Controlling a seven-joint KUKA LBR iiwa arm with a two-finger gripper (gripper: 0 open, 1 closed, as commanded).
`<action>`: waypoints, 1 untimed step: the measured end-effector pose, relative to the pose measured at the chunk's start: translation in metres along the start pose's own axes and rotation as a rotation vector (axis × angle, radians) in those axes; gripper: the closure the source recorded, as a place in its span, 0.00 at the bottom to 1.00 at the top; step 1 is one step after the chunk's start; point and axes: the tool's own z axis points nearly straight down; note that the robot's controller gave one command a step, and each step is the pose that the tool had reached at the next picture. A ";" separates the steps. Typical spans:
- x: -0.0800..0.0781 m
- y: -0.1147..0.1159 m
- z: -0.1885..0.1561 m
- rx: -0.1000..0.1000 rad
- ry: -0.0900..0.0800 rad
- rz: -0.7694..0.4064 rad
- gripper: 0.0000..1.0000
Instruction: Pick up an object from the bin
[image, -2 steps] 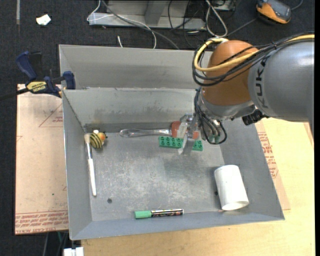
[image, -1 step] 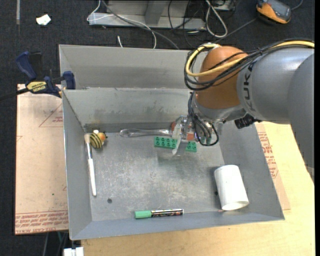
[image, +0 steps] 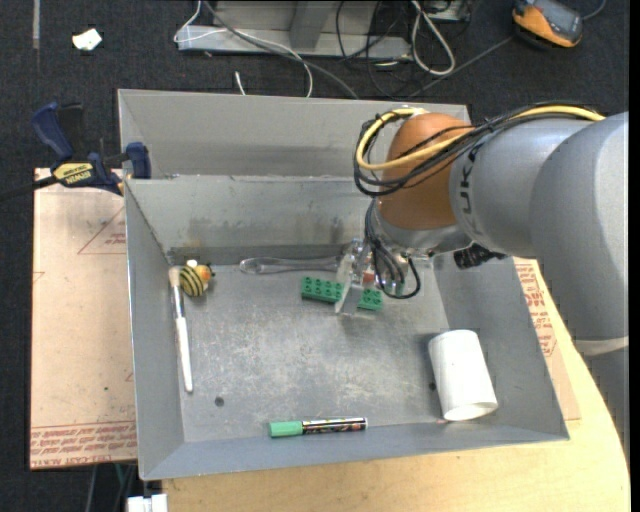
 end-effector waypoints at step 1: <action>0.004 0.001 -0.055 0.001 0.008 -0.003 1.00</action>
Offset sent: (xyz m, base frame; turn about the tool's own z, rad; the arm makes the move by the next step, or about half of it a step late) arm -0.0040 -0.0047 0.1804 0.0720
